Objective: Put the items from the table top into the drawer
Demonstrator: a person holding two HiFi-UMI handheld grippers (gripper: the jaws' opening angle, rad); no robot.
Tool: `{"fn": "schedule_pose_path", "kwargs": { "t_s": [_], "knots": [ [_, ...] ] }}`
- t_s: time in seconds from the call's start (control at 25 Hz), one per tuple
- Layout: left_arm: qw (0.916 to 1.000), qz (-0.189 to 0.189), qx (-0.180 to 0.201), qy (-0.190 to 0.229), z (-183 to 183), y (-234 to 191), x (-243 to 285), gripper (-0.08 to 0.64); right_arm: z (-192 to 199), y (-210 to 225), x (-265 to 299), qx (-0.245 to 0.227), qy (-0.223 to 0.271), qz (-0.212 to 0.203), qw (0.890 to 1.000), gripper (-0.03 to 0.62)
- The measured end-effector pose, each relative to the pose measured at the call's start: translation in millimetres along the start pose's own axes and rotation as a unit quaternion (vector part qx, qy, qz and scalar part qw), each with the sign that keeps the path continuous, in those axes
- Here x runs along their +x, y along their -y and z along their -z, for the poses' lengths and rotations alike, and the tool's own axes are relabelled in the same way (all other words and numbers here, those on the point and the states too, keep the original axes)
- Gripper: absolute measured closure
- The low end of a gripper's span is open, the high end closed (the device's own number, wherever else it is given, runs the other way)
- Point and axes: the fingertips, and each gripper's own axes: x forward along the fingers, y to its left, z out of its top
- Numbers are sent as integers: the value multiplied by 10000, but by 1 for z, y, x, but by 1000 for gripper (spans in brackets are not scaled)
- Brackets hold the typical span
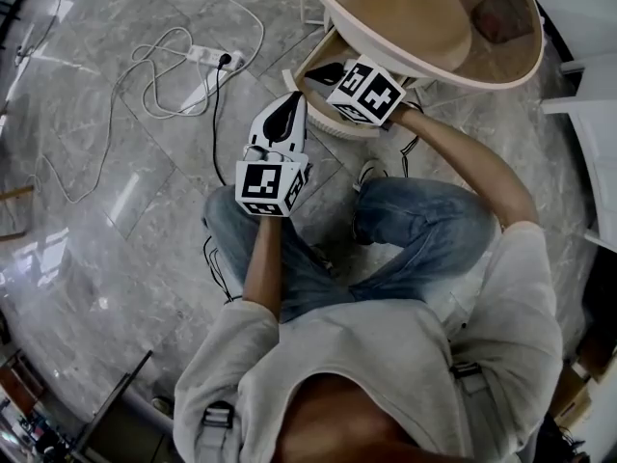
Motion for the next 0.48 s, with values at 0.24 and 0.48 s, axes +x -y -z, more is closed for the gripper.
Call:
{"fn": "schedule_pose_path", "kwargs": {
  "t_s": [0.24, 0.48],
  "knots": [
    [9999, 71, 20, -83, 6, 3, 2, 545, -47, -18, -59, -348, 659, 12, 9972, 568],
    [9999, 143, -19, -59, 5, 6, 7, 545, -97, -16, -116, -477, 1278, 150, 9905, 568]
  ]
}}
